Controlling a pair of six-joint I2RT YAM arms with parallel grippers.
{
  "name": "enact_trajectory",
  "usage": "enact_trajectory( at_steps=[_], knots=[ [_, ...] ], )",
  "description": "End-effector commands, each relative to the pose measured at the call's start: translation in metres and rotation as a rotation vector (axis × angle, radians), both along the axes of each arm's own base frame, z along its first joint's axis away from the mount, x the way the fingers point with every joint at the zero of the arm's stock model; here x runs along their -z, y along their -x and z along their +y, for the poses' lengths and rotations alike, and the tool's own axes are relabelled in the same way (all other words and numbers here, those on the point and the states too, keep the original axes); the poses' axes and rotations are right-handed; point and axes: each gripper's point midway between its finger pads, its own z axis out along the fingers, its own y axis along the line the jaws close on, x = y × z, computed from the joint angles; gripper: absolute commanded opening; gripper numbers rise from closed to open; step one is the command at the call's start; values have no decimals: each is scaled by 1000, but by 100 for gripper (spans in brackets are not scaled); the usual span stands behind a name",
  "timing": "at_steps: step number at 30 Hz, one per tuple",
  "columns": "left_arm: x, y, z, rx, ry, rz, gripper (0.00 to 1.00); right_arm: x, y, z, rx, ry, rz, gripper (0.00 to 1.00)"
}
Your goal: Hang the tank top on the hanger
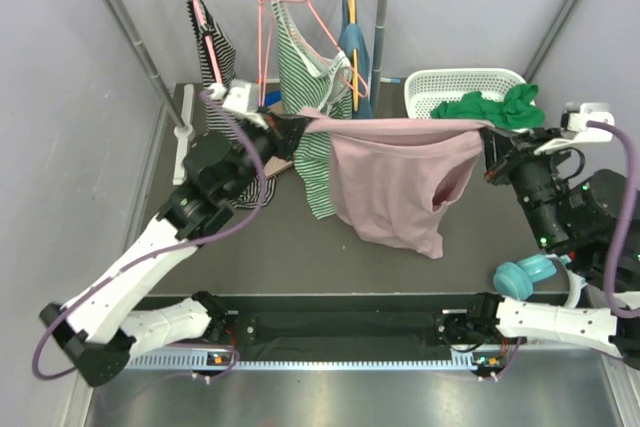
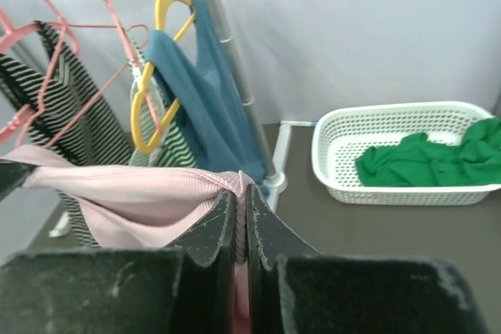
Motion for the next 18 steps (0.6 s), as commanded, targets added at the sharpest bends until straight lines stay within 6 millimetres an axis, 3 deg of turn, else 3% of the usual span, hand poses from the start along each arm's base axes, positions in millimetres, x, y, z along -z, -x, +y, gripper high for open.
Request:
enact_trajectory(
  at_steps=[1,3,4,5,6,7,8,9,10,11,12,13,14,16,17,18],
  knots=[
    [23,-26,-52,136,-59,73,0,-6,-13,-3,112,101,-9,0],
    [26,-31,-70,188,-38,86,0,4,-21,-1,137,134,4,0],
    [33,-36,-82,221,-42,102,0,8,-25,9,101,149,0,0],
    [28,-39,-87,234,-21,88,0,19,-33,16,86,152,16,0],
    [29,-41,-92,245,-20,88,0,28,-47,0,153,167,41,0],
    [29,-45,-102,276,-21,90,0,39,-59,17,65,188,59,0],
    [28,-47,-107,290,-19,86,0,54,-71,14,69,189,93,0],
    [24,-48,-112,310,-12,69,0,61,-88,-12,149,183,119,0],
    [21,-52,-119,323,-15,56,0,69,-97,-9,107,183,142,0],
    [18,-55,-122,329,-16,50,0,68,-103,-17,124,162,147,0],
    [17,-58,-126,331,-20,47,0,63,-111,-38,187,143,140,0],
    [9,-64,-131,336,-20,26,0,62,-116,-42,187,137,146,0],
    [5,-64,-137,362,-22,16,0,43,-115,-51,214,113,116,0],
    [-9,-70,-150,399,-15,-13,0,30,-119,-71,274,109,112,0],
    [-14,-71,-155,420,-16,-23,0,3,-113,-77,289,100,61,0],
    [-20,-68,-162,457,-18,-34,0,-5,-110,-83,308,100,54,0]
  ],
)
